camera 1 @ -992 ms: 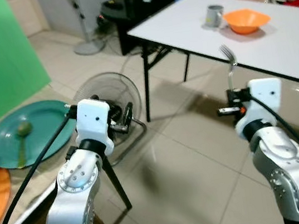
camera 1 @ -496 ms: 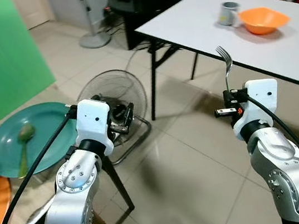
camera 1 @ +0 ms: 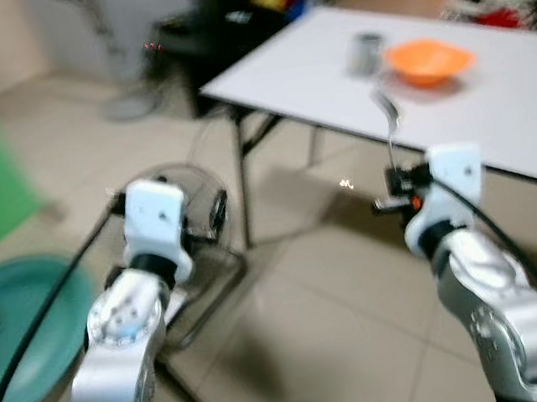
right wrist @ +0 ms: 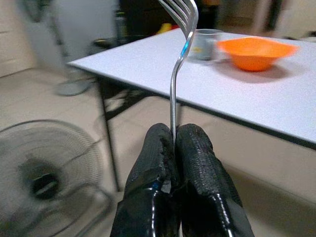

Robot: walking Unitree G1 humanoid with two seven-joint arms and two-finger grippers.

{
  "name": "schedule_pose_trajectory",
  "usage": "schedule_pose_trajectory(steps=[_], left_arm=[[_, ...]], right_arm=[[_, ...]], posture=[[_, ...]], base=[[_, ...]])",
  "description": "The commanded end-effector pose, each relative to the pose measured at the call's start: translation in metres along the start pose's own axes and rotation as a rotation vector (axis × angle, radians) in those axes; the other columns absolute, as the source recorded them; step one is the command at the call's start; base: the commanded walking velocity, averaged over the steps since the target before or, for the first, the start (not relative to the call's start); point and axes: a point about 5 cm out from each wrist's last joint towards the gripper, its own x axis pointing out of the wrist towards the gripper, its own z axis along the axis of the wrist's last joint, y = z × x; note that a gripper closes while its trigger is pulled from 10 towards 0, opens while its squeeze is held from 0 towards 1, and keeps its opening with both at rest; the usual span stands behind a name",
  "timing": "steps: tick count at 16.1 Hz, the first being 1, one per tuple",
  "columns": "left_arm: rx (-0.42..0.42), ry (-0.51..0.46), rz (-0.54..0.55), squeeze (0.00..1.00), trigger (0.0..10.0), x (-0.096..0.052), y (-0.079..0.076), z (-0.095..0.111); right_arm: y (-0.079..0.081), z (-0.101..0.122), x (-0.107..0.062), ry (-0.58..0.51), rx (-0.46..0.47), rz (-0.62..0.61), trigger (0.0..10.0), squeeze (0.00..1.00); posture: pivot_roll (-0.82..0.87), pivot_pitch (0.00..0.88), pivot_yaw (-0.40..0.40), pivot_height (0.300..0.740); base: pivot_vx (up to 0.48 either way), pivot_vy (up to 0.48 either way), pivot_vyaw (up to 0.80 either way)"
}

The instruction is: Setting the table

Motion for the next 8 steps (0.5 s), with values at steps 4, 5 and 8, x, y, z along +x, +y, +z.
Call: schedule_pose_trajectory(steps=[4, 5, 8], left_arm=[[-0.009, -0.027, -0.019, 0.0, 10.0, 0.0023, -0.005, 0.006], [-0.01, -0.025, -0.012, 0.0, 10.0, 0.0019, -0.0036, 0.0054], [-0.004, -0.02, 0.003, 0.0, 10.0, 0.001, 0.0012, 0.0047]], right_arm=[[-0.0091, 0.0053, -0.0002, -0.017, -0.011, -0.032, 10.0, 0.0], [-0.0081, 0.0054, 0.0003, -0.018, -0.01, -0.025, 10.0, 0.0], [-0.0055, 0.0058, 0.0021, -0.016, -0.009, -0.007, 10.0, 0.0]], posture=[[0.1, 0.0, 0.001, 0.74], [0.11, 0.0, -0.004, 0.74], [0.11, 0.0, -0.009, 0.74]], base=[[0.385, 0.0, -0.19], [0.386, 0.0, 0.0], [0.377, 0.0, 0.0]])
